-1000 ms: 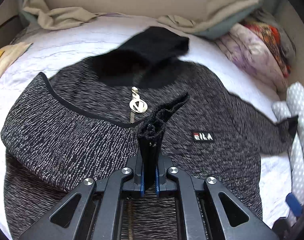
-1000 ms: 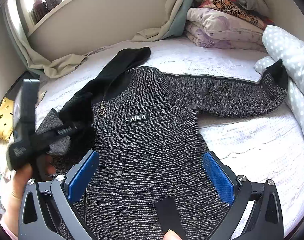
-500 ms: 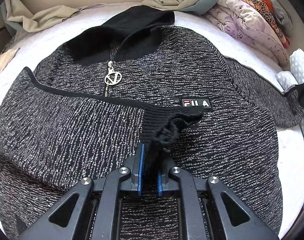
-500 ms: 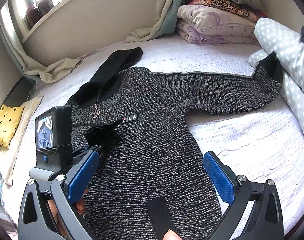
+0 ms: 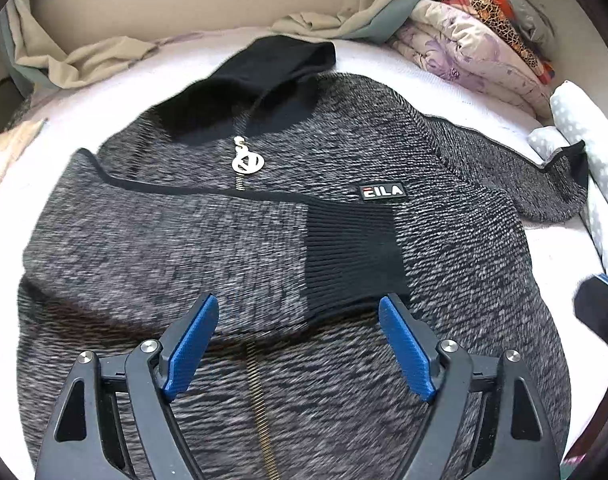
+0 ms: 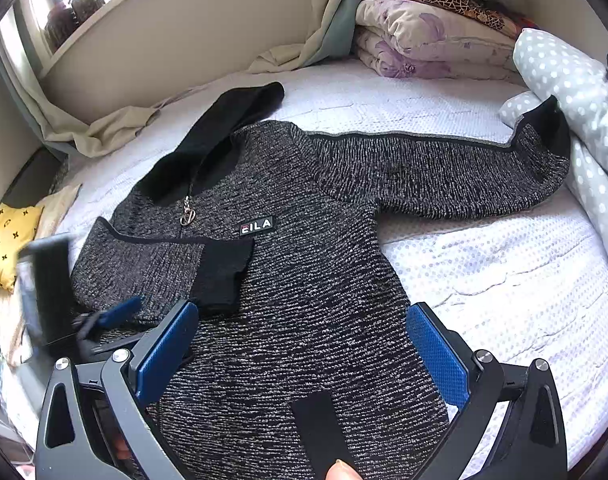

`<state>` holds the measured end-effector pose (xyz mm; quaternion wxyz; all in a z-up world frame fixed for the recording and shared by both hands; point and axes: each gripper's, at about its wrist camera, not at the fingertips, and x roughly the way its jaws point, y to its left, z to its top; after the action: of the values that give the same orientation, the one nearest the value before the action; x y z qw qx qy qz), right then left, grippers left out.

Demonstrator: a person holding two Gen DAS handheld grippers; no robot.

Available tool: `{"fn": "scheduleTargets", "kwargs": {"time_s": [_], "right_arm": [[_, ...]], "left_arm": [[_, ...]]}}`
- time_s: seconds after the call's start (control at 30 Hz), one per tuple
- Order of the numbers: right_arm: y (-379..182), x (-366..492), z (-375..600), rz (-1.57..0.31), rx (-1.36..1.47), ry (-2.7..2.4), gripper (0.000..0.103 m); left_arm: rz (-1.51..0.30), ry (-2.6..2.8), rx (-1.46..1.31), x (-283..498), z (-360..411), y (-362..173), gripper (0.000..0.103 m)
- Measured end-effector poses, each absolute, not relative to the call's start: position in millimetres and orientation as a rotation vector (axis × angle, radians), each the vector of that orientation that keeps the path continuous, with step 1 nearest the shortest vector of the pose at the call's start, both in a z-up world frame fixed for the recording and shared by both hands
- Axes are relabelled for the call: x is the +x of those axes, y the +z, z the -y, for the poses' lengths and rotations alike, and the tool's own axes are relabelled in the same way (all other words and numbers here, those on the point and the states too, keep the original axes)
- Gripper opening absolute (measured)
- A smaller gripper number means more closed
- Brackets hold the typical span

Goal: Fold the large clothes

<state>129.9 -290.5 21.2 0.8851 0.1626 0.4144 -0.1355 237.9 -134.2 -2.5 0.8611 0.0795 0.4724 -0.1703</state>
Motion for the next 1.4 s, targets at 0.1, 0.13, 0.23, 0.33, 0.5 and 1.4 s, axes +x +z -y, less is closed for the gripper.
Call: {"fn": "scheduleTargets", "kwargs": {"time_s": [0.1,0.13,0.23,0.33,0.5,1.4], "right_arm": [[18,132,291,-0.873,0.339,-0.281,0.103],[16,133,290,-0.876,0.338,-0.279,0.103],[12,137,288,-0.895,0.335,-0.268,0.103],[5,146,285,-0.933,0.355,-0.235,0.103],[-8,171,275,-0.996,0.368,-0.165,0.103],[-84,261,260,-1.099,0.659,0.067,0.029]], "left_arm": [[-0.982,-0.347,0.175,232,112,4,0.086],[-0.981,-0.342,0.176,230,105,6,0.086],[-0.989,-0.323,0.168,227,83,11,0.086],[-0.991,-0.303,0.168,222,61,16,0.086],[-0.939,-0.284,0.191,211,40,25,0.086],[-0.92,-0.287,0.1,221,23,37,0.086]]}}
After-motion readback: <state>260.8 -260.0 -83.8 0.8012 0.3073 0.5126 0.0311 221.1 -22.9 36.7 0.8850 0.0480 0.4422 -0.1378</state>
